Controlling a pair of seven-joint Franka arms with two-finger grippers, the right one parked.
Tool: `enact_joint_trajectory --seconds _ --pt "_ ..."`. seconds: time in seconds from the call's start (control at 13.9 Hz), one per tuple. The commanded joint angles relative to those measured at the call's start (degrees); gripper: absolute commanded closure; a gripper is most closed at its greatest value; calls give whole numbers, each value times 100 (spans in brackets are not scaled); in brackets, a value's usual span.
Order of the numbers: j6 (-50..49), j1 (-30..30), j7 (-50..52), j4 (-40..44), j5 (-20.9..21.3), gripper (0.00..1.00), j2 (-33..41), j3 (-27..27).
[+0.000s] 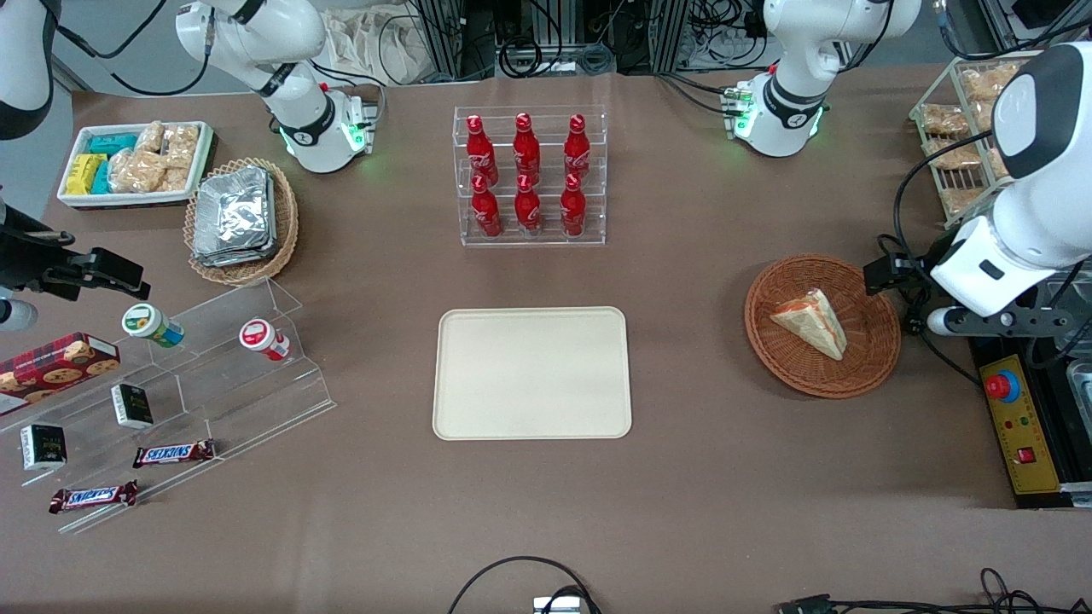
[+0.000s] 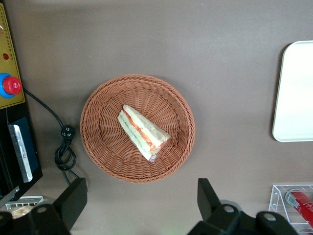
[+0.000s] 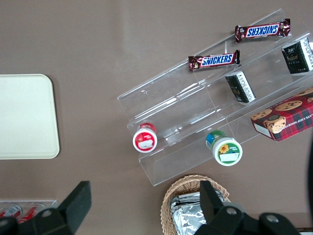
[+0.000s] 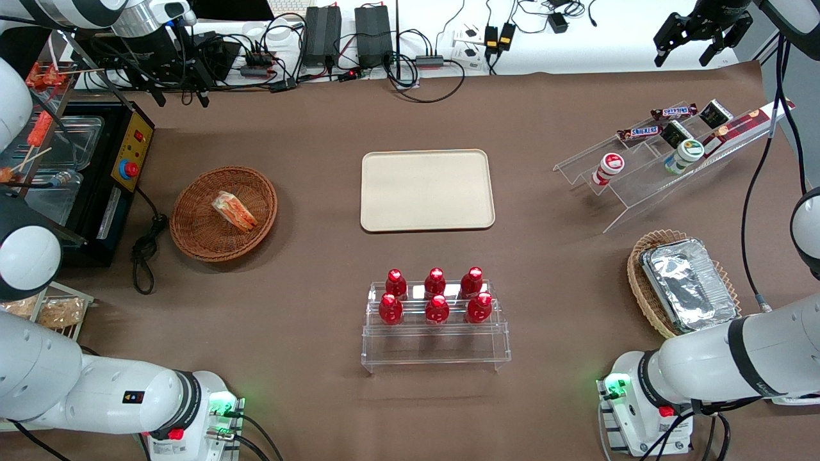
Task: Place sandwich from basket to tray
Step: 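Move the left gripper down over the wrapped sandwich in the wicker basket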
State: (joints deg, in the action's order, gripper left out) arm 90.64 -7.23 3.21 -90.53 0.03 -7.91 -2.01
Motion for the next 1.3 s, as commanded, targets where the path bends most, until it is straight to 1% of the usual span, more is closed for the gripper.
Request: enact_joint_trajectory --seconds 0.0,0.22,0.36,0.43,0.58,0.72,0.79,1.01,1.08,1.23 --pt "-170 -33 293 203 94 0 -211 -1" --pt "-205 -24 286 404 102 0 -395 -1" --pt "-205 19 416 291 59 0 -475 -19" --pt "-118 28 774 116 -20 0 -440 -45" --pt "84 37 2098 -200 -38 0 -353 -45" --pt "557 28 3285 -761 -47 0 -212 -45" --pt "838 28 3587 -1104 -38 0 -98 -45" --pt "2138 37 3931 -2579 -47 0 455 -54" --pt "2377 37 4212 -2871 -47 0 500 -106" --pt "2938 28 4346 -3302 -47 0 492 -142"
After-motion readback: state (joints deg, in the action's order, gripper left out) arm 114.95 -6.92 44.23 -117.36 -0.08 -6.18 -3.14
